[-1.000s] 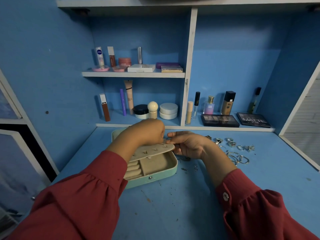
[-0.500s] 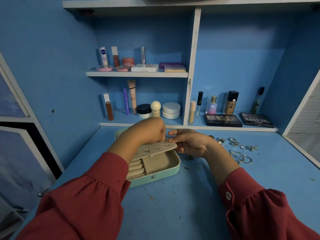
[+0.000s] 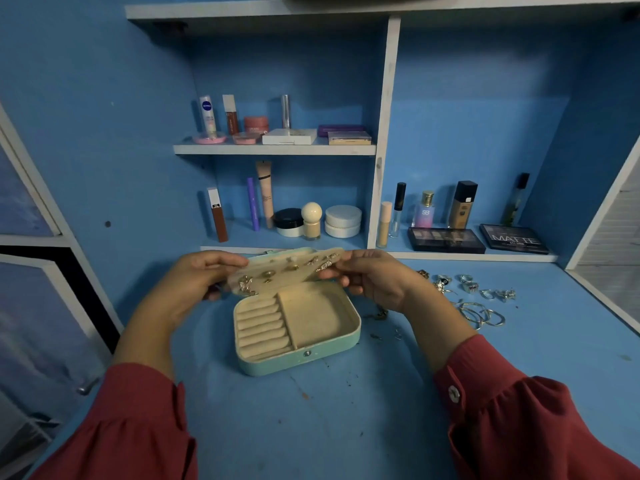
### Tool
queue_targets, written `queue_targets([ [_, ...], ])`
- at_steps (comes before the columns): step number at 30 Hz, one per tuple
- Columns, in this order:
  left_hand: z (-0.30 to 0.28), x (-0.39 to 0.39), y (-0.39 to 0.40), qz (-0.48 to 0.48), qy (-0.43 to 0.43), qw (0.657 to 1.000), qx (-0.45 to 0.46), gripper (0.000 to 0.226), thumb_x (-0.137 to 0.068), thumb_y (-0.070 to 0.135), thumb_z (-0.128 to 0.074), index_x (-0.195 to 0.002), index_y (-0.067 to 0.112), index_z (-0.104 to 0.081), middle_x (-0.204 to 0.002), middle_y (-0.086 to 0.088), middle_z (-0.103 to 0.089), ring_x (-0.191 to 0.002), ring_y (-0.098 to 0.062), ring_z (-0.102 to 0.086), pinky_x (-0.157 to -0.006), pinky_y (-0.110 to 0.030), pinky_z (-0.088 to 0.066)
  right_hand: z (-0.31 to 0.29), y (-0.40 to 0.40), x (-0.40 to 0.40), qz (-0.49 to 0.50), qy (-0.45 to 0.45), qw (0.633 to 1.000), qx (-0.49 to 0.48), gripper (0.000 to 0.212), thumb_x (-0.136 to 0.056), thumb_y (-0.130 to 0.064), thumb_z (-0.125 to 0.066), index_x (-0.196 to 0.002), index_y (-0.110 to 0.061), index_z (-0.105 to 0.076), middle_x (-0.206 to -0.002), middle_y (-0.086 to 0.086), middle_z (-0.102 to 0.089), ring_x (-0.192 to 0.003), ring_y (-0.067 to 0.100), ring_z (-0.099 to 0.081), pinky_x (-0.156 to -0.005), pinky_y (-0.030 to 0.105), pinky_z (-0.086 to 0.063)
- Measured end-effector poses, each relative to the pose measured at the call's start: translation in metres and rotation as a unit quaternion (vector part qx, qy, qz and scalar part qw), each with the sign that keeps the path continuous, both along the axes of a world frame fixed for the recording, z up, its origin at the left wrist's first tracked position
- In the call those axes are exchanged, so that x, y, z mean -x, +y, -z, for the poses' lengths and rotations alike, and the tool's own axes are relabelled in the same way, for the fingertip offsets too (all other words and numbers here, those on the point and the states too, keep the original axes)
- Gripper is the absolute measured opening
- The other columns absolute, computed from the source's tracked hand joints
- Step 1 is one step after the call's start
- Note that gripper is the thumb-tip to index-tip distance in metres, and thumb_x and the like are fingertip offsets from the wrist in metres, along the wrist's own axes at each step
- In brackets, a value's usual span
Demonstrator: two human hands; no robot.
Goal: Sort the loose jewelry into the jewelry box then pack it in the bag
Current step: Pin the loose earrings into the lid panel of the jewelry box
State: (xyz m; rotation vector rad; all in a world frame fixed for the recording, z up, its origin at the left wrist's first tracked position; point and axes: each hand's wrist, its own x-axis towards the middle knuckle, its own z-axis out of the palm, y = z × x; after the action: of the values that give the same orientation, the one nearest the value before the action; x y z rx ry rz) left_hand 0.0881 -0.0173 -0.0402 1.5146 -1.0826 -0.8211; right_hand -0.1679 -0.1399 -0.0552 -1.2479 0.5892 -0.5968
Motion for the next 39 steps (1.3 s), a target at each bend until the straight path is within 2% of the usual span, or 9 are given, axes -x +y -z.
queue_targets([
  [3, 0.002, -0.006, 0.004, 0.017, 0.051, 0.998, 0.019, 0.029, -0.084, -0.014, -0.052, -0.090, 0.007, -0.071, -0.073, -0.008, -0.072, -0.057, -0.015, -0.056, -0.045, -0.019, -0.040, 0.000, 0.000, -0.002, 0.028, -0.013, 0.999, -0.008, 0.018, -0.097, -0.002, -0.045, -0.103, 0.002, -0.062, -0.096, 0.018, -0.070, -0.055, 0.010, -0.054, -0.046, 0.018, -0.040],
  [7, 0.005, -0.013, 0.009, 0.026, 0.075, 0.996, 0.028, 0.039, -0.079, -0.024, -0.048, -0.084, 0.006, -0.073, -0.072, -0.006, -0.073, -0.060, -0.012, -0.067, -0.051, -0.018, -0.051, 0.000, 0.000, -0.002, 0.049, -0.004, 0.999, 0.021, 0.020, -0.097, -0.002, -0.047, -0.106, 0.000, -0.064, -0.087, 0.008, -0.073, -0.056, 0.008, -0.055, -0.050, 0.017, -0.043],
  [12, 0.009, -0.015, 0.012, 0.040, 0.082, 0.996, 0.024, 0.038, -0.076, -0.015, -0.060, -0.072, 0.018, -0.079, -0.081, -0.004, -0.075, -0.071, -0.011, -0.070, -0.061, -0.017, -0.055, 0.000, 0.003, -0.005, 0.103, 0.064, 0.988, 0.095, 0.013, -0.094, -0.012, -0.057, -0.097, -0.006, -0.068, -0.084, 0.002, -0.073, -0.055, 0.006, -0.053, -0.054, 0.018, -0.043],
  [17, 0.014, -0.014, 0.011, 0.025, 0.081, 0.996, 0.030, 0.031, -0.080, -0.008, -0.062, -0.072, 0.016, -0.079, -0.076, -0.005, -0.074, -0.064, -0.007, -0.065, -0.054, -0.015, -0.049, 0.004, 0.003, -0.007, 0.161, 0.157, 0.957, 0.185, 0.012, -0.091, -0.022, -0.063, -0.082, -0.018, -0.069, -0.080, 0.009, -0.071, -0.055, 0.009, -0.050, -0.050, 0.018, -0.041],
  [20, 0.017, -0.012, 0.009, 0.024, 0.099, 0.994, 0.033, 0.027, -0.085, -0.006, -0.059, -0.076, 0.011, -0.078, -0.075, -0.006, -0.073, -0.059, -0.007, -0.060, -0.048, -0.016, -0.044, 0.005, 0.001, -0.008, 0.180, 0.208, 0.934, 0.230, 0.017, -0.091, -0.028, -0.064, -0.080, -0.016, -0.070, -0.084, 0.015, -0.071, -0.052, 0.006, -0.051, -0.050, 0.018, -0.040],
  [26, 0.023, -0.013, 0.002, 0.010, 0.105, 0.994, 0.000, 0.015, -0.093, 0.004, -0.055, -0.102, 0.008, -0.065, -0.076, -0.005, -0.071, -0.057, -0.008, -0.062, -0.047, -0.017, -0.046, -0.008, 0.002, 0.006, 0.108, 0.282, 0.916, 0.262, 0.012, -0.088, -0.015, -0.066, -0.085, -0.005, -0.073, -0.071, 0.004, -0.069, -0.054, 0.009, -0.051, -0.049, 0.019, -0.041],
  [29, 0.024, -0.012, 0.001, 0.011, 0.116, 0.993, -0.009, 0.016, -0.091, 0.002, -0.057, -0.103, 0.009, -0.065, -0.080, -0.009, -0.070, -0.055, -0.009, -0.061, -0.045, -0.018, -0.044, -0.018, 0.004, 0.019, 0.064, 0.340, 0.893, 0.289, 0.011, -0.085, -0.016, -0.068, -0.081, -0.006, -0.074, -0.063, 0.006, -0.065, -0.052, 0.010, -0.049, -0.048, 0.018, -0.041],
  [32, 0.023, -0.009, 0.001, 0.020, 0.124, 0.992, -0.014, 0.023, -0.086, -0.002, -0.061, -0.106, 0.011, -0.063, -0.079, -0.008, -0.073, -0.053, -0.010, -0.059, -0.043, -0.018, -0.042, -0.024, 0.005, 0.037, 0.032, 0.367, 0.882, 0.293, 0.010, -0.083, -0.015, -0.069, -0.079, -0.007, -0.074, -0.068, 0.013, -0.067, -0.057, 0.015, -0.050, -0.050, 0.021, -0.040],
  [39, 0.029, -0.001, 0.000, 0.003, 0.101, 0.995, 0.007, 0.027, -0.088, -0.002, -0.060, -0.111, 0.010, -0.061, -0.070, -0.005, -0.069, -0.051, -0.008, -0.056, -0.048, -0.018, -0.046, -0.029, 0.014, 0.086, -0.006, 0.444, 0.852, 0.276, 0.008, -0.076, -0.014, -0.076, -0.075, -0.021, -0.078, -0.063, 0.000, -0.066, -0.057, 0.008, -0.052, -0.055, 0.021, -0.039],
])
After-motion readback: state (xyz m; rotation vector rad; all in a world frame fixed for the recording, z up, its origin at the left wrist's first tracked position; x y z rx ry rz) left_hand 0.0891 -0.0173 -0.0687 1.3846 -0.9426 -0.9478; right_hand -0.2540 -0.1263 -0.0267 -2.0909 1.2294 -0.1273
